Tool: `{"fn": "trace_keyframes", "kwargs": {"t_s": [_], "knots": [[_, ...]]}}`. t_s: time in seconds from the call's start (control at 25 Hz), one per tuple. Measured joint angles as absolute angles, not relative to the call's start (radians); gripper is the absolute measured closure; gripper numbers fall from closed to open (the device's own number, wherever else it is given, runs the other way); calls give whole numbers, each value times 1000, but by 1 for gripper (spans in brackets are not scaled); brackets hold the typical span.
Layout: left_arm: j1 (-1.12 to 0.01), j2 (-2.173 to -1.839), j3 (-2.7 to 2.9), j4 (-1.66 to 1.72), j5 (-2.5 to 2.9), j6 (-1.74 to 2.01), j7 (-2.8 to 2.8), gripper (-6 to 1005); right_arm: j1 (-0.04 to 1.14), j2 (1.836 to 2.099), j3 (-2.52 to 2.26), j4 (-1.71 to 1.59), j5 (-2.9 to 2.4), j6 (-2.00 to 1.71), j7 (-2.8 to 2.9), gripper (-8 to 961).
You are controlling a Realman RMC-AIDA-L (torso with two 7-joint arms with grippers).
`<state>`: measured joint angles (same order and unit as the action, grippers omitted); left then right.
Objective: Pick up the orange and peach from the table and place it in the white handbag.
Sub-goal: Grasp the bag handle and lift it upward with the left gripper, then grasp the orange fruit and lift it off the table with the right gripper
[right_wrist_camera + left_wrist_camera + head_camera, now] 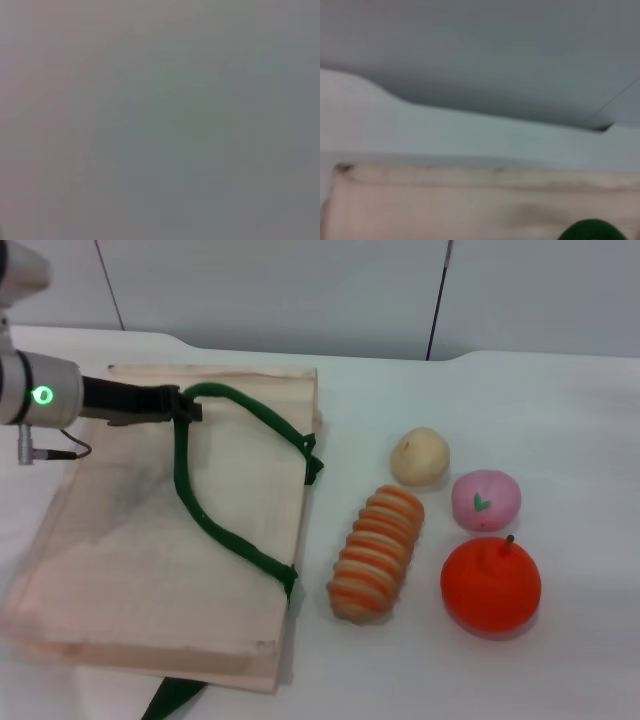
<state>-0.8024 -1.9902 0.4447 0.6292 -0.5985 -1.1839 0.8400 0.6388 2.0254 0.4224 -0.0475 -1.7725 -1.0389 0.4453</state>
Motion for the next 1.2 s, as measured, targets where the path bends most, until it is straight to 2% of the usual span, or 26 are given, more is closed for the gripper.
{"fn": "trace_keyframes", "kwargs": {"t_s": [0.28,0.52,0.72,1.2], "knots": [[-718,-1929,445,621,-935,-1356,982,877,636,2018,309,-268,-2088,-1309,739,159],[-672,-1908,445,620,-1077,-1415,1019,878,660,2019,211,-511,-2361,-1574,942,163],[-636,-1884,444,620,-1196,-1472,1038,878,671,2022,171,-580,-2525,-1704,985,167],[-611,-1887,444,618,-1302,-1507,1101,878,752,2032,168,-568,-2823,-1734,1021,176]]}}
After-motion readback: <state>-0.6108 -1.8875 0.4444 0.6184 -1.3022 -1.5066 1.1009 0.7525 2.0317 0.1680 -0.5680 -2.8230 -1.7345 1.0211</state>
